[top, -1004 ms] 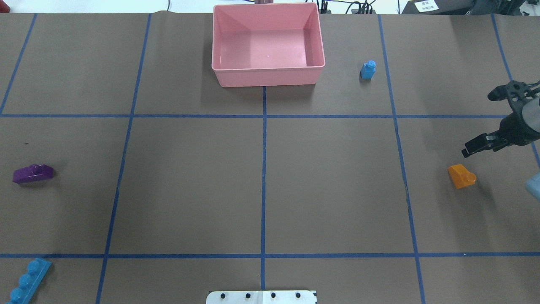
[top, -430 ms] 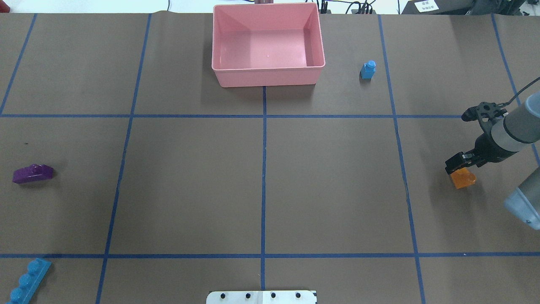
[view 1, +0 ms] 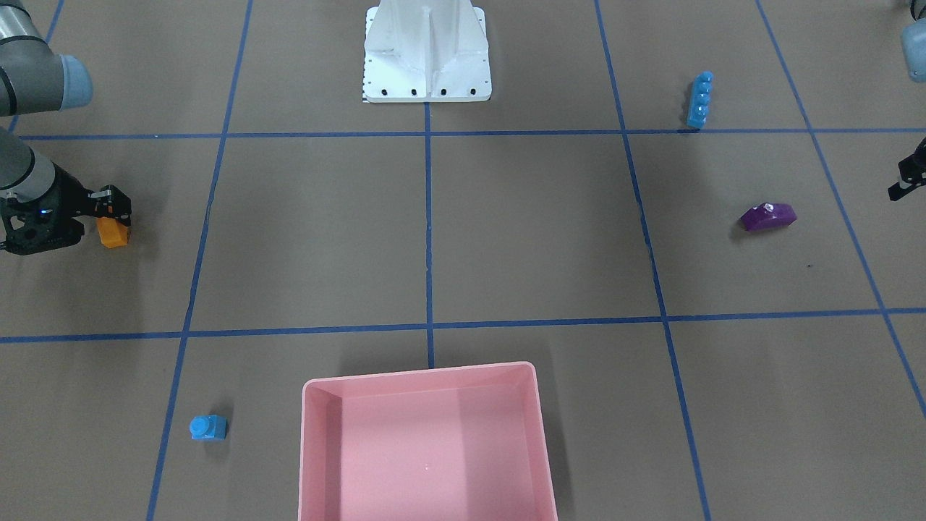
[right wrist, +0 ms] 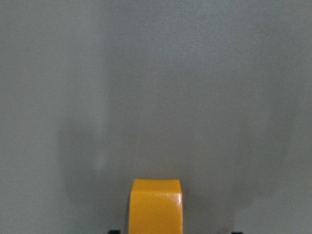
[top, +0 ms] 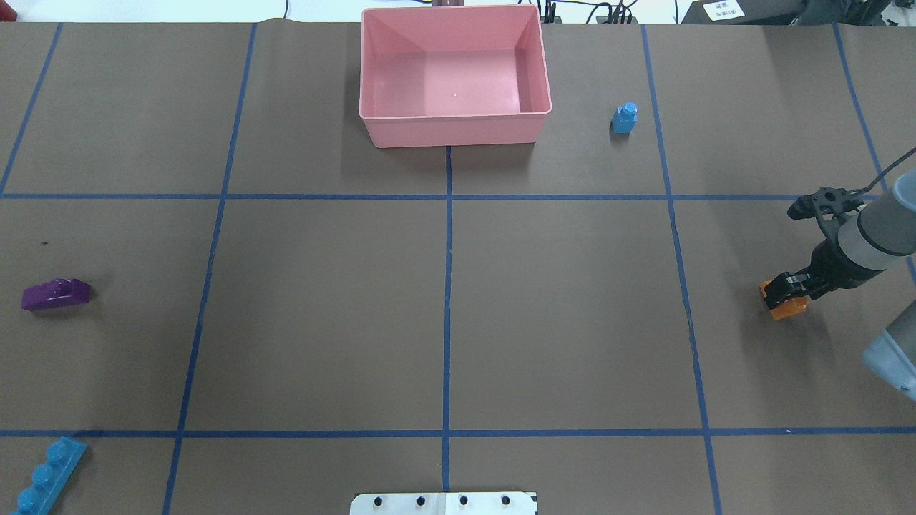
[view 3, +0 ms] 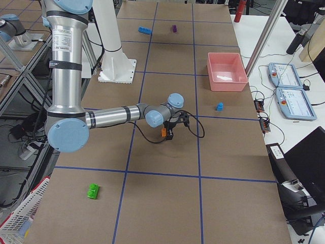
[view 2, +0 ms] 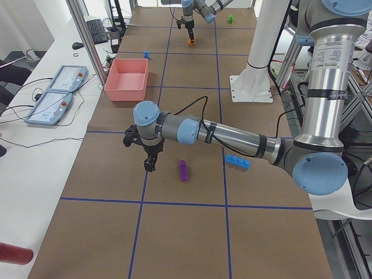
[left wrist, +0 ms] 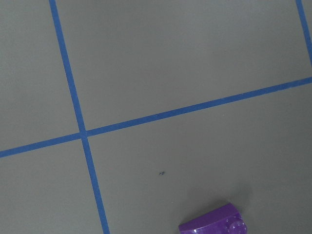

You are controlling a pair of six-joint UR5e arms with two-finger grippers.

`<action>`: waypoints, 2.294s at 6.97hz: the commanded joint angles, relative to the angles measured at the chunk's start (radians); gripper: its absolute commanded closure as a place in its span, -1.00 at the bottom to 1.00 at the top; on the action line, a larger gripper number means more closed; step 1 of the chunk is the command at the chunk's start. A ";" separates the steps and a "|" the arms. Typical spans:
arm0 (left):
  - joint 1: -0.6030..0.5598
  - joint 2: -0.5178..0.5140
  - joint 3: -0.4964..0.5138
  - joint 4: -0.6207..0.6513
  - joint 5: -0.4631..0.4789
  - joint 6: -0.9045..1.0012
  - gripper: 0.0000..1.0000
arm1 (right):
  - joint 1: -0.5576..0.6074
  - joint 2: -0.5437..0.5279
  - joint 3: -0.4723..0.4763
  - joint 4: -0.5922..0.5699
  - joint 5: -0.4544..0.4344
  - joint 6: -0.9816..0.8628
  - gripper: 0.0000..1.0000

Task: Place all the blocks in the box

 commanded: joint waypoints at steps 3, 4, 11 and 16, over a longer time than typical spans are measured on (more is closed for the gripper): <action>0.001 -0.006 -0.009 0.000 -0.006 -0.029 -1.00 | -0.005 -0.028 0.066 -0.001 0.003 0.102 1.00; 0.022 -0.011 -0.012 0.002 -0.035 -0.041 -1.00 | 0.018 -0.029 0.103 0.001 -0.006 0.105 1.00; 0.351 0.182 -0.039 -0.451 0.164 0.203 -1.00 | 0.185 0.022 0.287 0.002 -0.002 0.120 1.00; 0.444 0.178 0.000 -0.449 0.173 0.337 -1.00 | 0.229 0.168 0.290 0.010 0.021 0.324 1.00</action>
